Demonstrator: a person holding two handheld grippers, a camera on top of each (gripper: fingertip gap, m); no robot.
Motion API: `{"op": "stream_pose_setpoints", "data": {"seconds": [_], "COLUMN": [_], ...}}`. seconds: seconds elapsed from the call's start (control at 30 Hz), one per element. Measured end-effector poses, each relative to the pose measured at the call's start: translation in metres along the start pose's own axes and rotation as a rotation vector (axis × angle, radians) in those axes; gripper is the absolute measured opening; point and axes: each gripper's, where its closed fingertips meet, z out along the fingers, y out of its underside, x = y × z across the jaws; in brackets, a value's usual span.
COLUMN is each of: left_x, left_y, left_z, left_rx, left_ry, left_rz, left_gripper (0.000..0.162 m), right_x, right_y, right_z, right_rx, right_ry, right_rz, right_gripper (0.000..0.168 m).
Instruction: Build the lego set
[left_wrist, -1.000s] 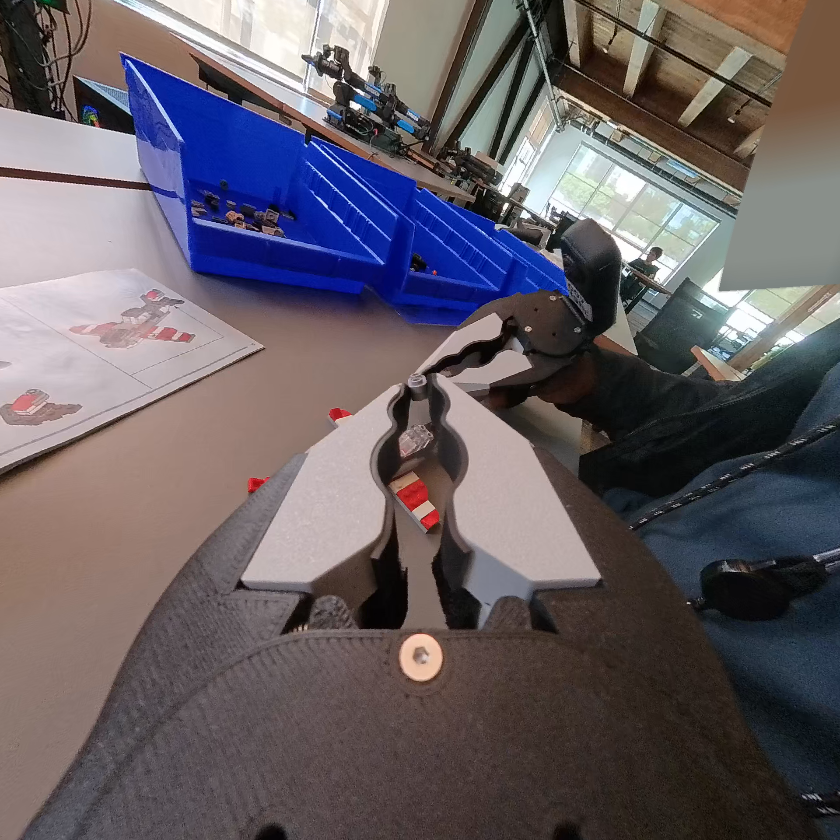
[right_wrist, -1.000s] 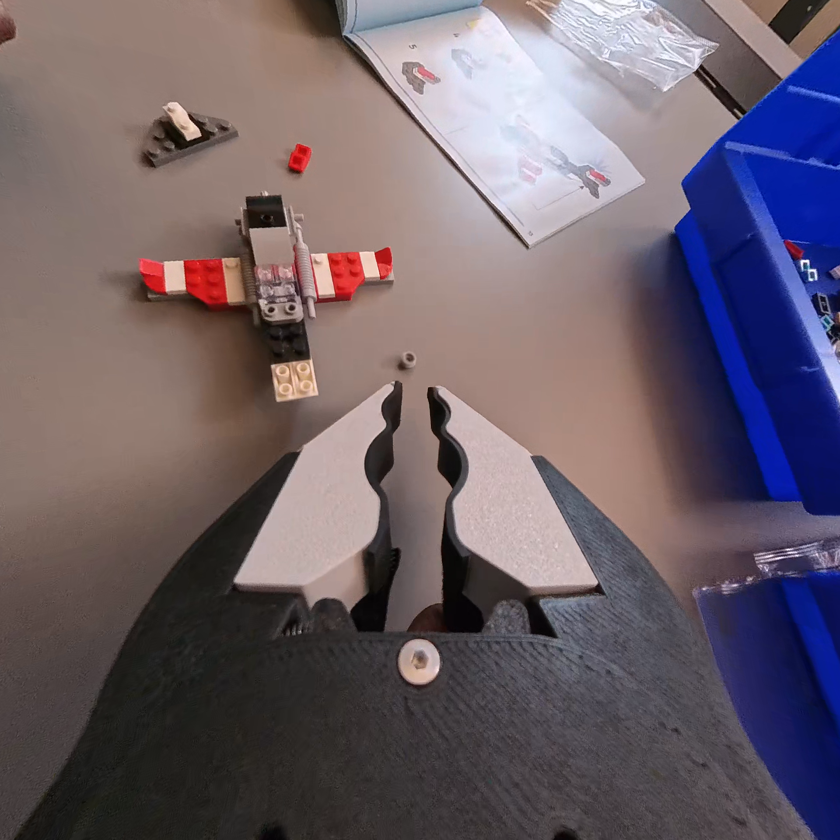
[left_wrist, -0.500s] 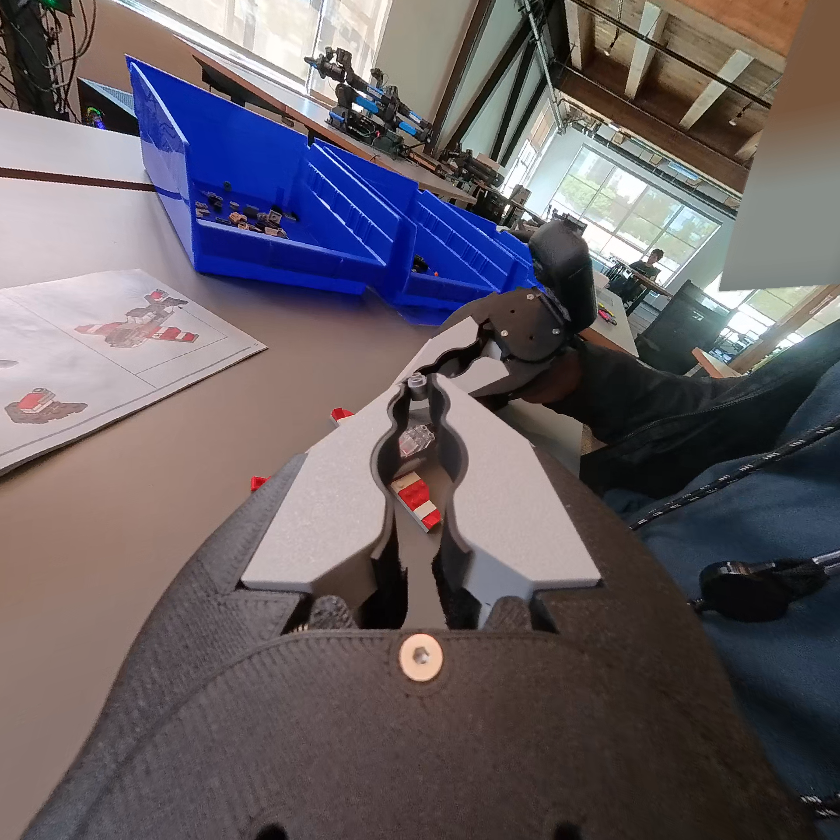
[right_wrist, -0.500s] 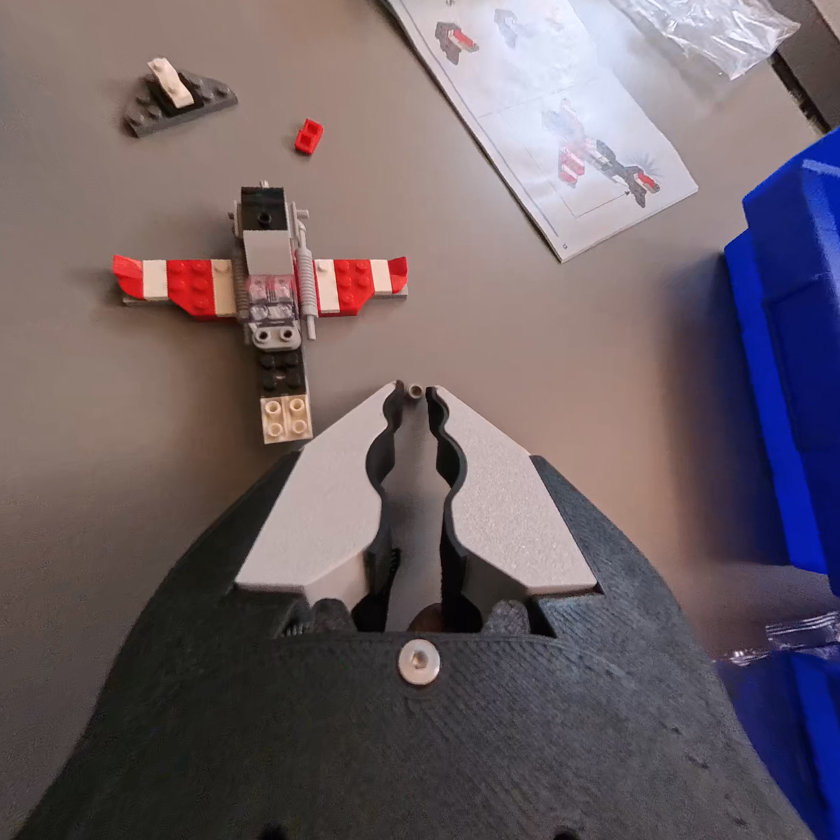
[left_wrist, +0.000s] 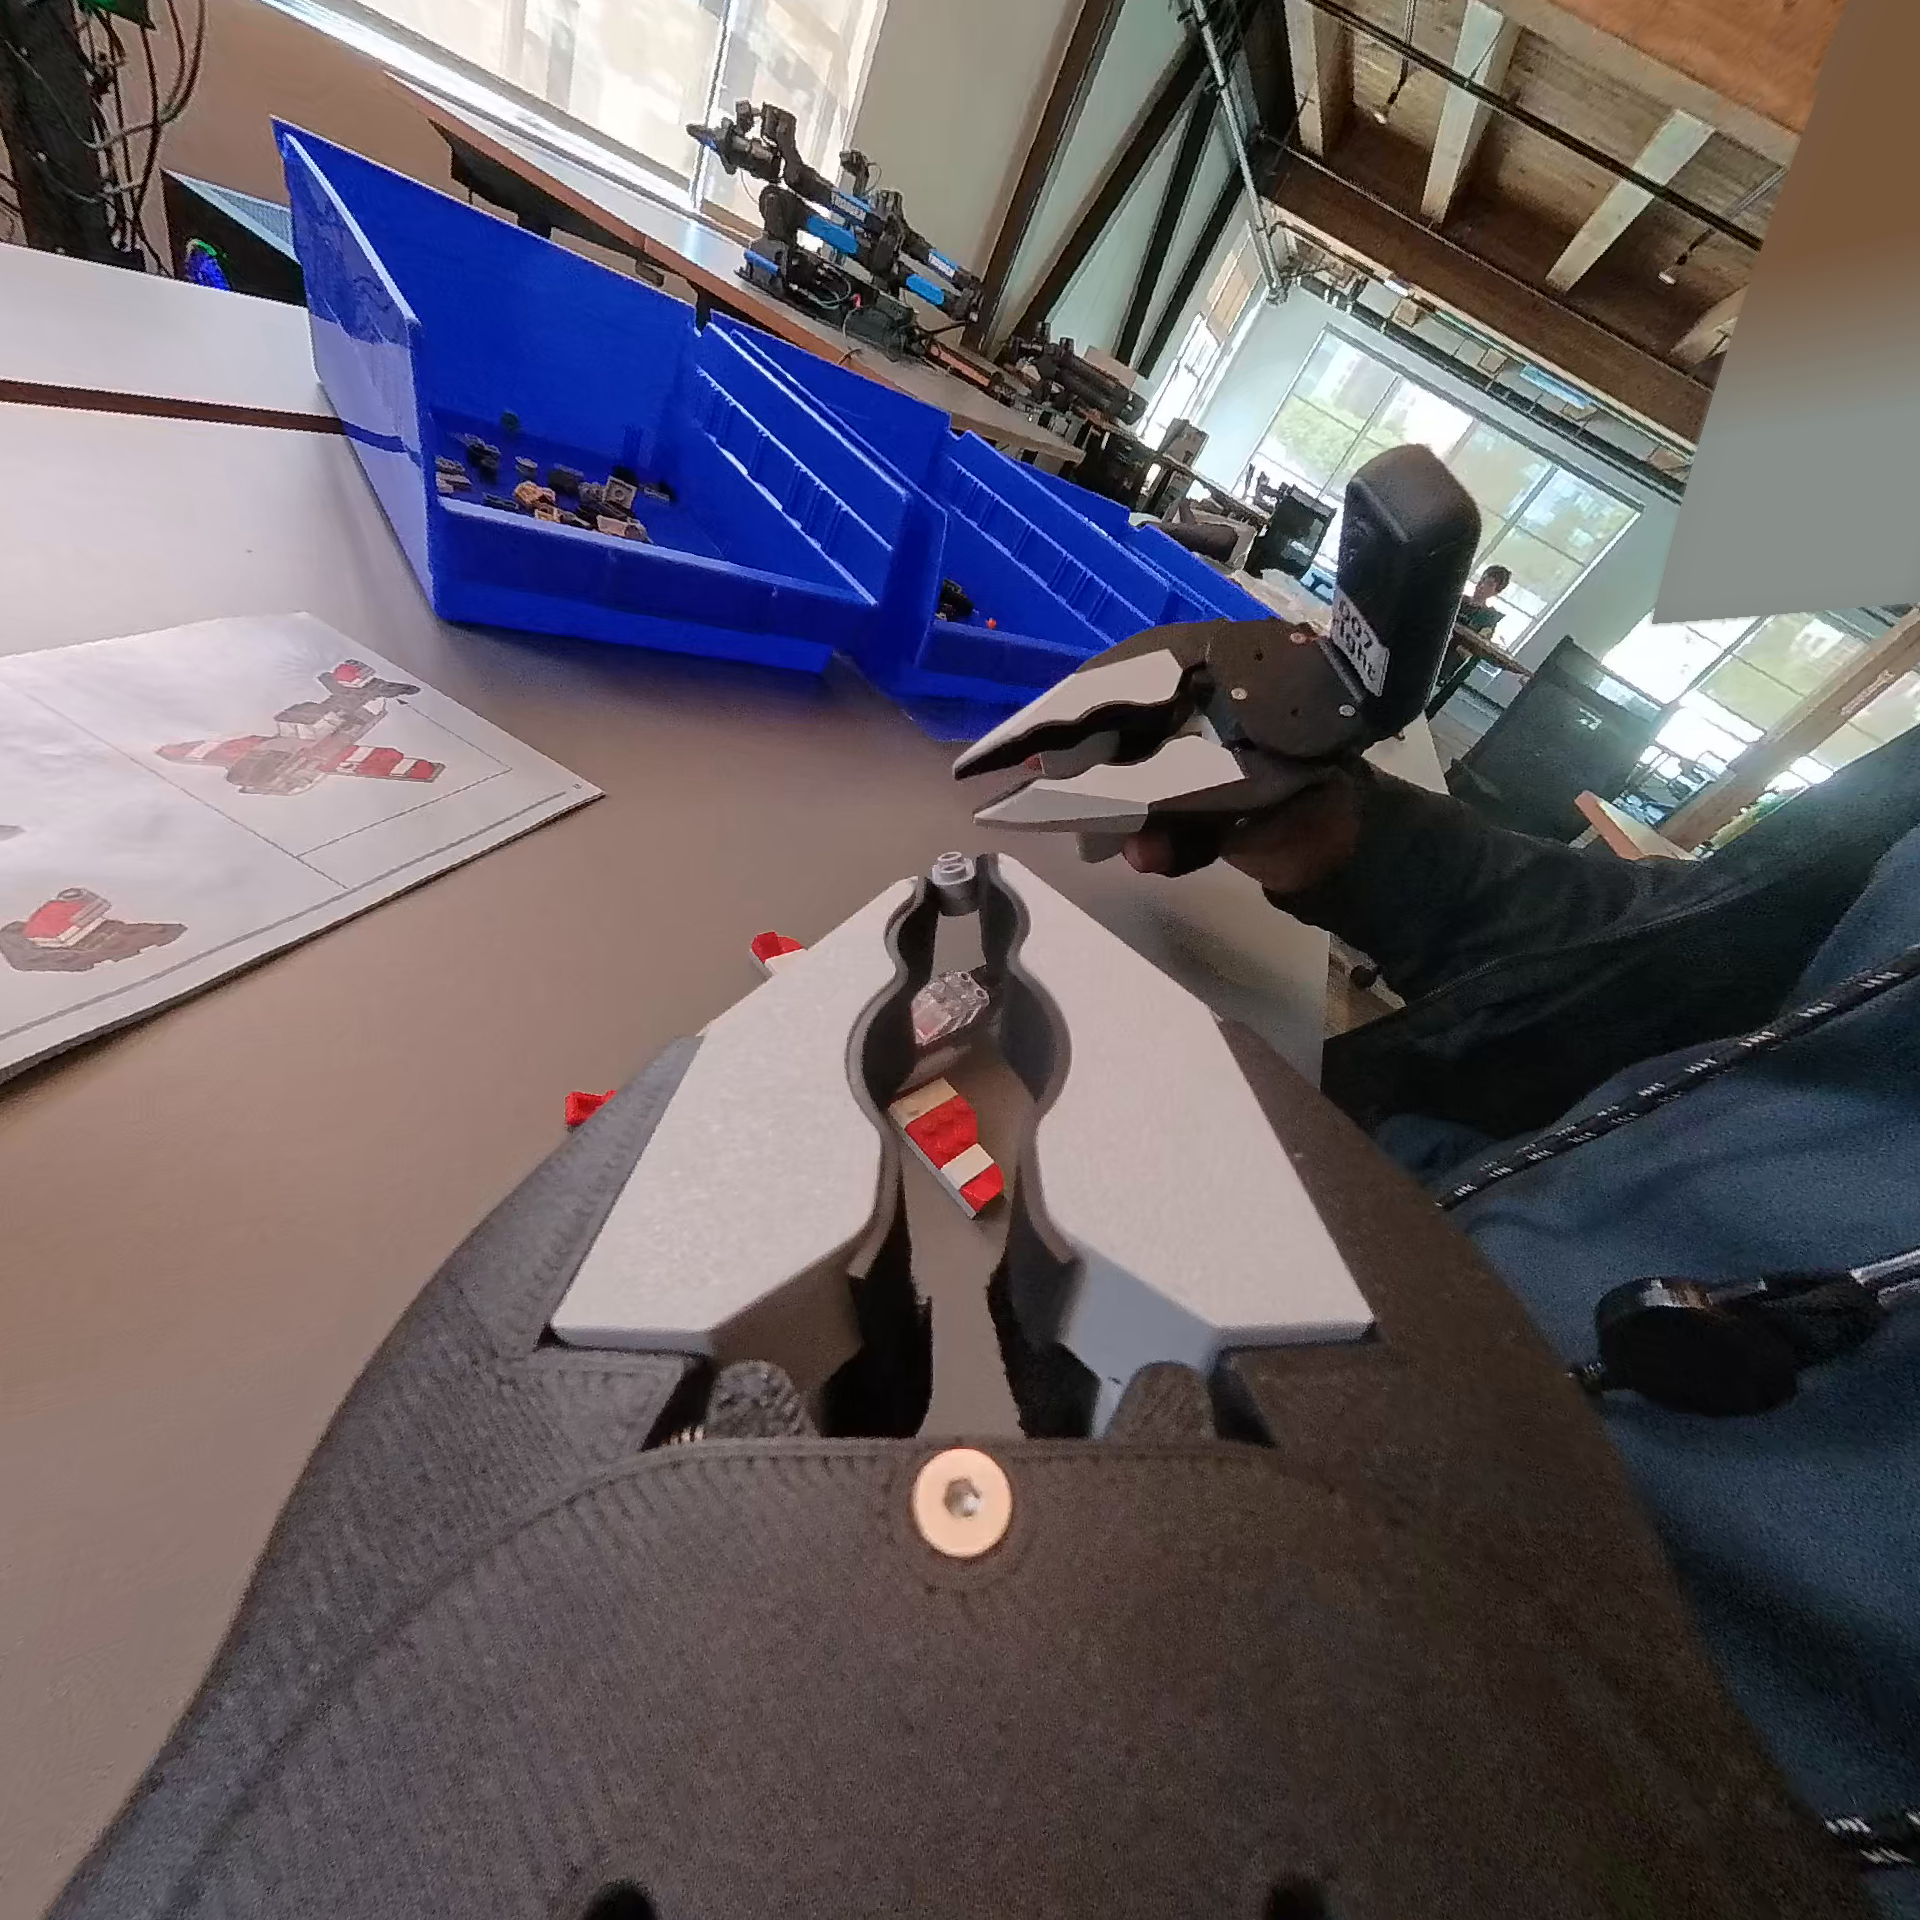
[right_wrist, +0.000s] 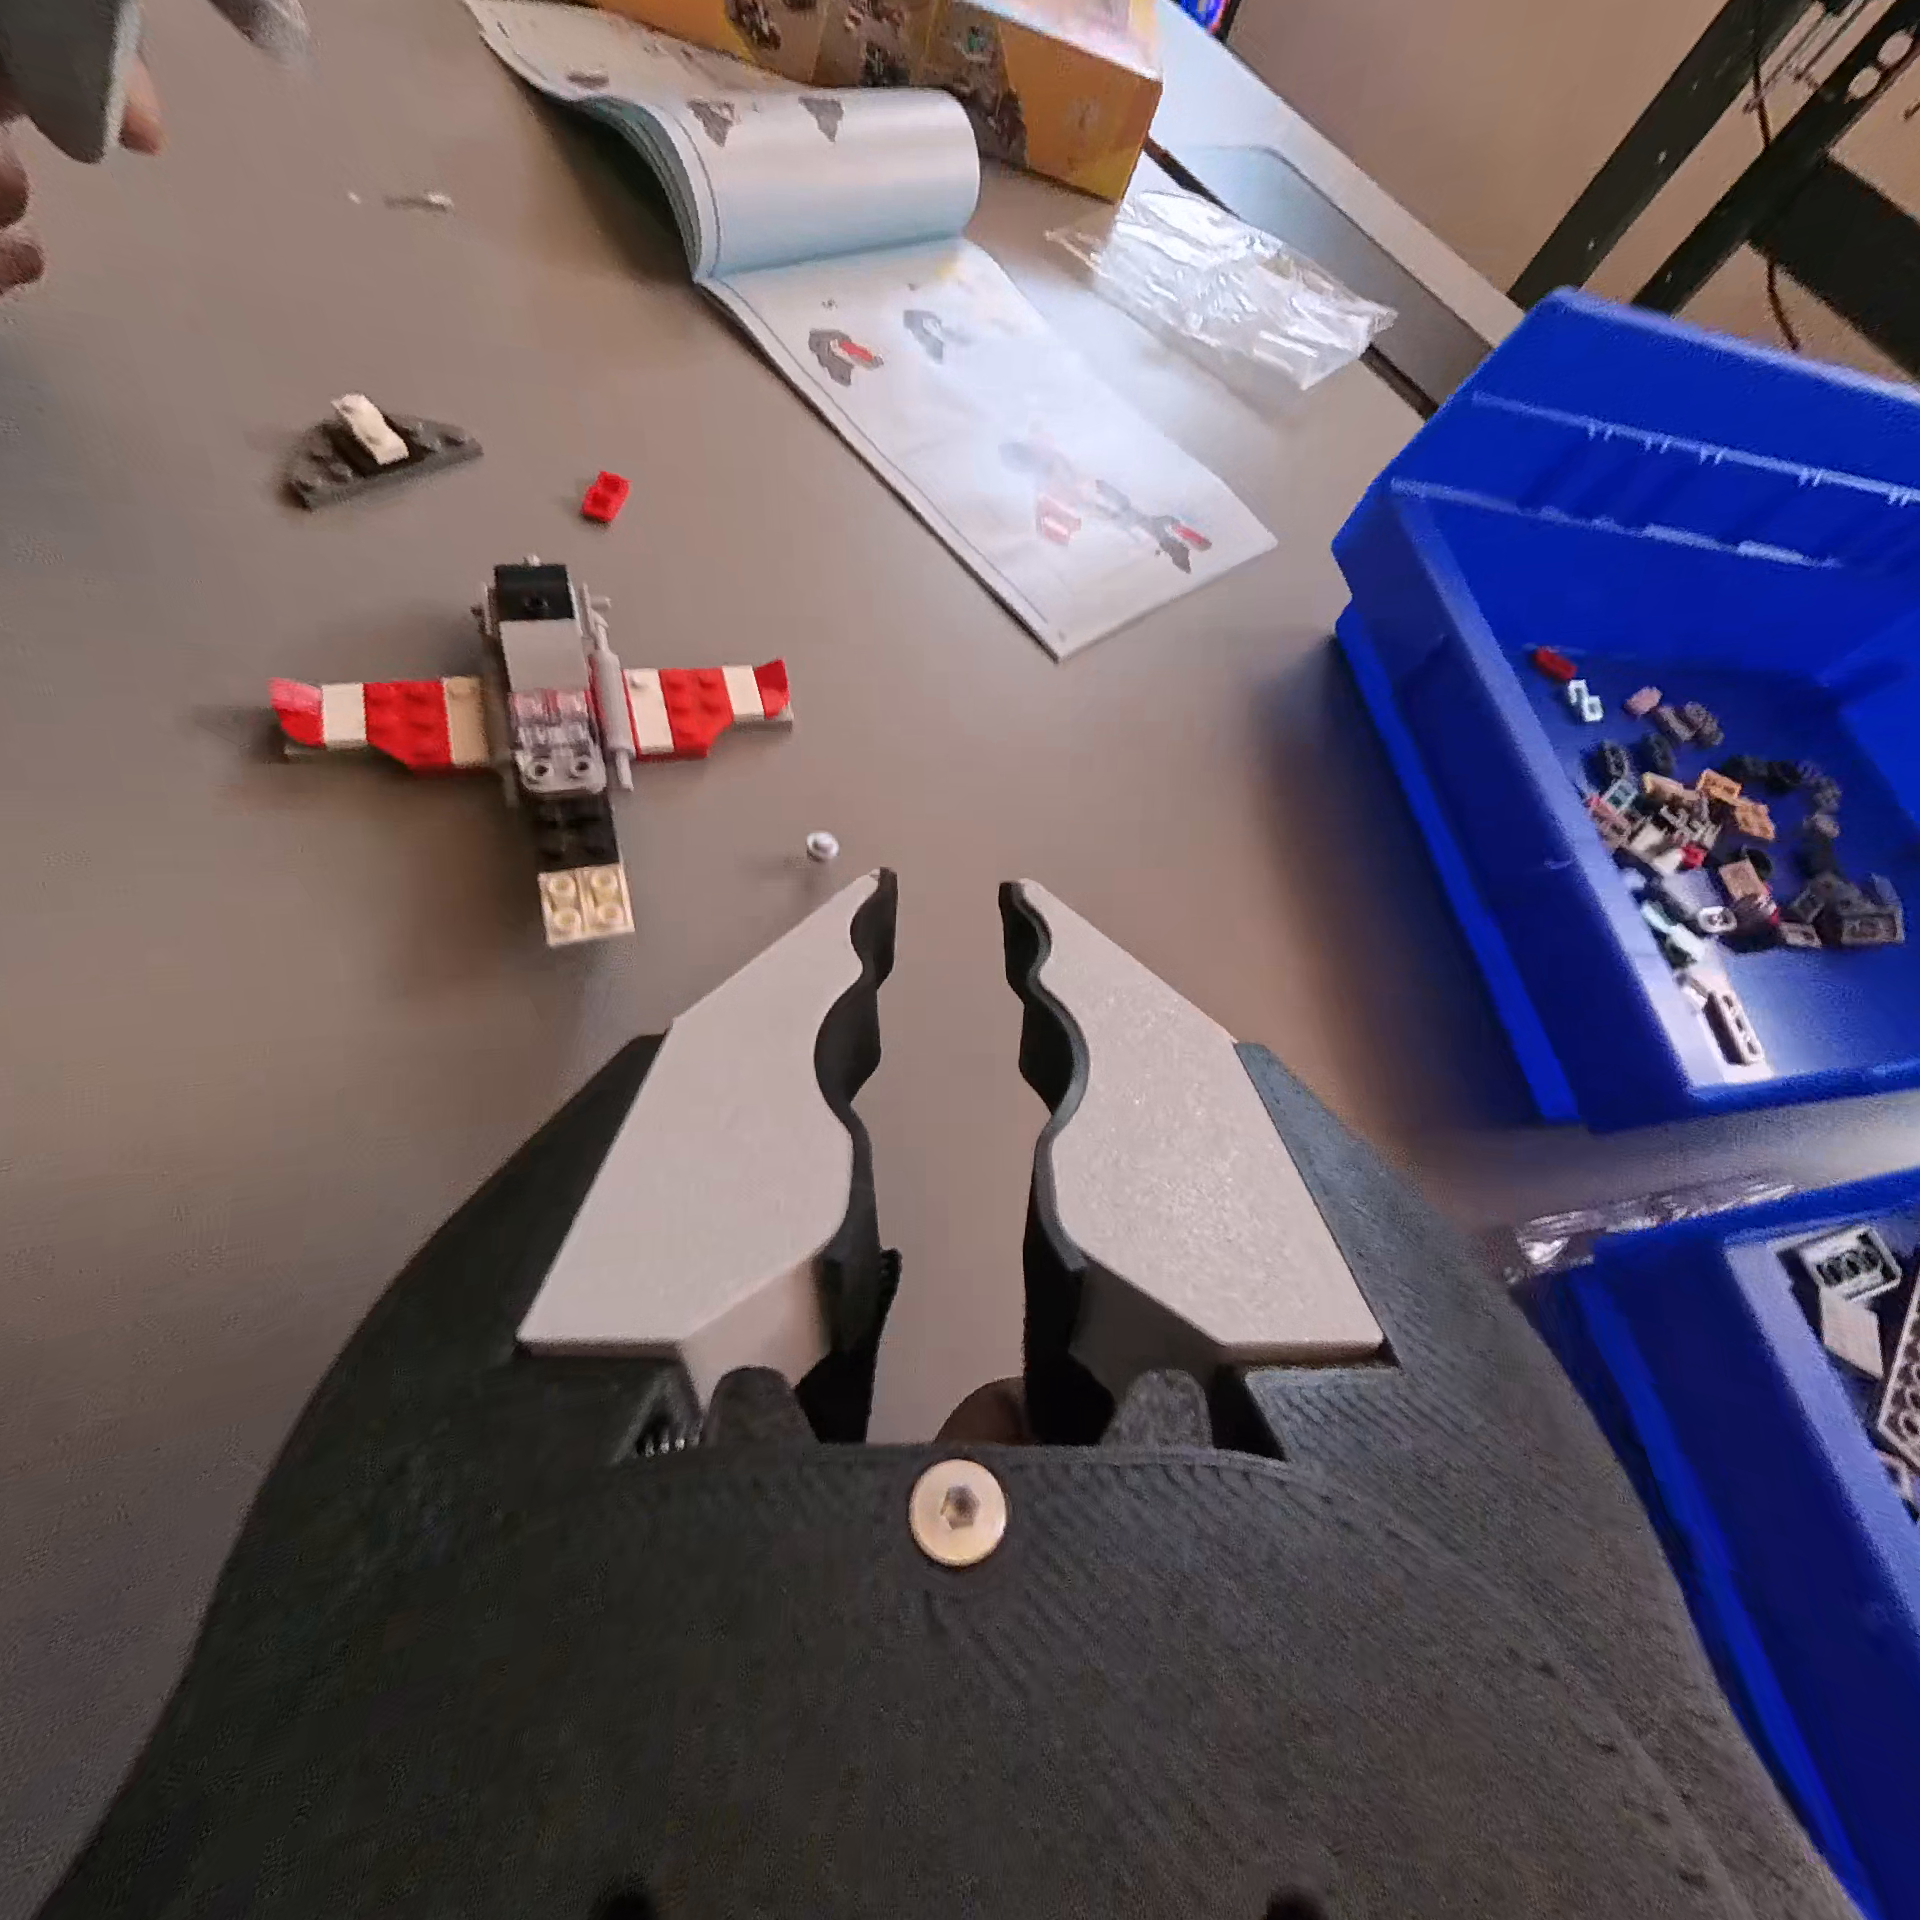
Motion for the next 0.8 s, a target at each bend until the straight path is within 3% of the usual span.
{"op": "stream_pose_setpoints", "data": {"seconds": [0.33, 0.8], "left_x": [0.0, -0.001], "left_y": [0.0, -0.001], "left_z": [0.001, -0.002], "left_rx": [-0.002, 0.005], "left_ry": [-0.001, -0.005], "left_rz": [0.001, -0.001], "left_gripper": [0.008, 0.008], "right_x": [-0.025, -0.018], "right_y": [0.013, 0.013], "right_z": [0.016, 0.048], "right_rx": [-0.083, -0.178], "right_ry": [-0.092, -0.083], "right_rz": [-0.005, -0.022], "right_gripper": [0.018, 0.008]}}
